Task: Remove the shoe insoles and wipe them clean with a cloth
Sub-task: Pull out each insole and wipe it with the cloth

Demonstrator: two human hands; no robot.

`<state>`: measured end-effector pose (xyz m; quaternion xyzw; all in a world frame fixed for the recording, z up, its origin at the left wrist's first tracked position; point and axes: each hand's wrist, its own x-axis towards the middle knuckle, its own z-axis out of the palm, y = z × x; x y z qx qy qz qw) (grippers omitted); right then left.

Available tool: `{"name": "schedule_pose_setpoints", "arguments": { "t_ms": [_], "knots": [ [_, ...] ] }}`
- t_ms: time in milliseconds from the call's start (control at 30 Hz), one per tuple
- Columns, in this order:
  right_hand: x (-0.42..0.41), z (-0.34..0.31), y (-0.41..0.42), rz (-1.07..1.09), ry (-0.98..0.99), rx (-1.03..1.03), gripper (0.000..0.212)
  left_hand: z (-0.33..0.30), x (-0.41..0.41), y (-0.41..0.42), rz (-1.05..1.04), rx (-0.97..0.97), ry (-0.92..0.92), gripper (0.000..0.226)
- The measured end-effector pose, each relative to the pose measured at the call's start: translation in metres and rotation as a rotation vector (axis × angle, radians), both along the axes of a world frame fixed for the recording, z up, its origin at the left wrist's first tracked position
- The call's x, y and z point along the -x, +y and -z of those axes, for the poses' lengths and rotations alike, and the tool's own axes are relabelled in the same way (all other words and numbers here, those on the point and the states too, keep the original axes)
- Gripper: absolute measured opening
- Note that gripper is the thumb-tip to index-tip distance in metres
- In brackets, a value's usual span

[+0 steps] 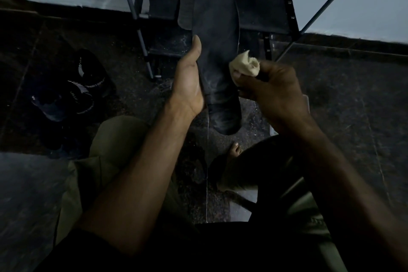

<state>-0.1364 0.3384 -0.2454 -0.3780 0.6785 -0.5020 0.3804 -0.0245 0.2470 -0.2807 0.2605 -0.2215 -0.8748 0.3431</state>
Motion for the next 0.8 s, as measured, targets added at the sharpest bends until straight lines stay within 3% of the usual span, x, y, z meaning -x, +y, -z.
{"name": "schedule_pose_setpoints", "arguments": {
  "t_ms": [267,533,667,800],
  "knots": [
    [0.003,0.001,-0.017,0.141,0.086,0.078,0.016,-0.003,0.003,0.007,0.041,0.018,-0.017,0.047],
    [-0.005,0.006,-0.022,0.121,0.713,0.123,0.009,-0.003,0.01,0.012,0.007,-0.097,0.058,0.055],
    [-0.028,0.006,-0.02,-0.019,0.837,0.163,0.014,-0.004,0.007,0.011,-0.011,-0.18,0.133,0.064],
    [-0.012,0.006,-0.031,-0.048,0.954,0.169,0.022,-0.009,0.006,0.013,-0.011,-0.15,0.129,0.053]
  ]
}}
